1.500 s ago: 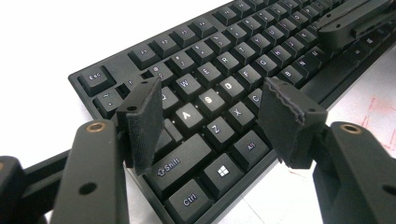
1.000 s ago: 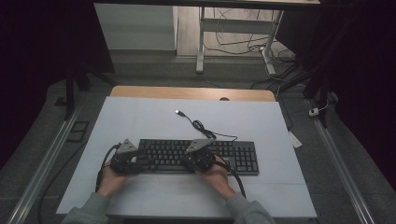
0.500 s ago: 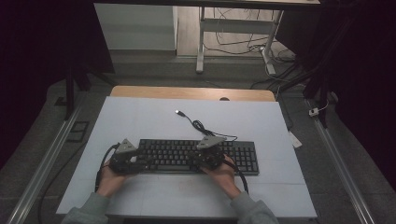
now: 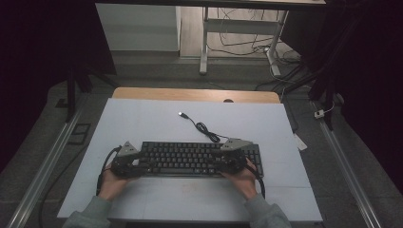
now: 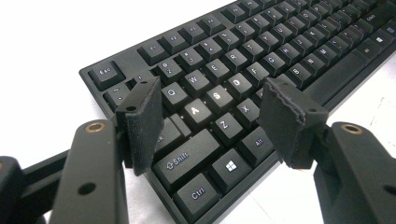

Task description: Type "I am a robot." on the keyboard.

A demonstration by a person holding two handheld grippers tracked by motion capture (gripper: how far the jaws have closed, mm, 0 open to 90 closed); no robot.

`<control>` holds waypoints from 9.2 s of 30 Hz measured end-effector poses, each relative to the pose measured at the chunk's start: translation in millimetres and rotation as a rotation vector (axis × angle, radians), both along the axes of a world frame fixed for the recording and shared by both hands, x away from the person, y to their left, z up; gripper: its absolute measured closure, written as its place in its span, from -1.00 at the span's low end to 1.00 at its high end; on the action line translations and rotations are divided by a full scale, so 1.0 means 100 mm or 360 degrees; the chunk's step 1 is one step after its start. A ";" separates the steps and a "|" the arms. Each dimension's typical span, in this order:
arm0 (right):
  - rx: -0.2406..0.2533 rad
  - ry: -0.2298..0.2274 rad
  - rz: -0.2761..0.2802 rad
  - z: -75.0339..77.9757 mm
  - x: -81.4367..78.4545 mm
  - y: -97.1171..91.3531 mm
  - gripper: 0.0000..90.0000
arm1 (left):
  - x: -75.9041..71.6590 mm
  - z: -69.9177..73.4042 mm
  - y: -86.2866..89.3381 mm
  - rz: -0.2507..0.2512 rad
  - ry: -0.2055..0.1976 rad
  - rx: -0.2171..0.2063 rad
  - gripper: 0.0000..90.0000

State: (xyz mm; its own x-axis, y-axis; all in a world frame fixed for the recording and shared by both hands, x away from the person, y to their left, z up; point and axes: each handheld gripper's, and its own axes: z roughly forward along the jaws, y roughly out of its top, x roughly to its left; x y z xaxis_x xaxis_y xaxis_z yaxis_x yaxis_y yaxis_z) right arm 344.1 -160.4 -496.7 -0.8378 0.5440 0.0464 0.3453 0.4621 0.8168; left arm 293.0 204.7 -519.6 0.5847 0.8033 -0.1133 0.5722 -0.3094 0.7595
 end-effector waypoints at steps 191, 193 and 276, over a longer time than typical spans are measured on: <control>-0.0160 -0.0072 -0.0088 -0.06 -0.15 -0.34 0.13 | 0.18 -0.12 -0.16 0.0002 0.0013 0.0157 0.97; -0.0161 -0.0074 -0.0086 -0.06 -0.15 -0.34 0.13 | 0.18 -0.12 -0.16 0.0004 0.0010 0.0156 0.96; -0.0163 -0.0098 -0.0087 -0.05 -0.14 -0.32 0.12 | 0.14 0.12 -0.13 -0.0014 -0.0074 -0.0029 0.09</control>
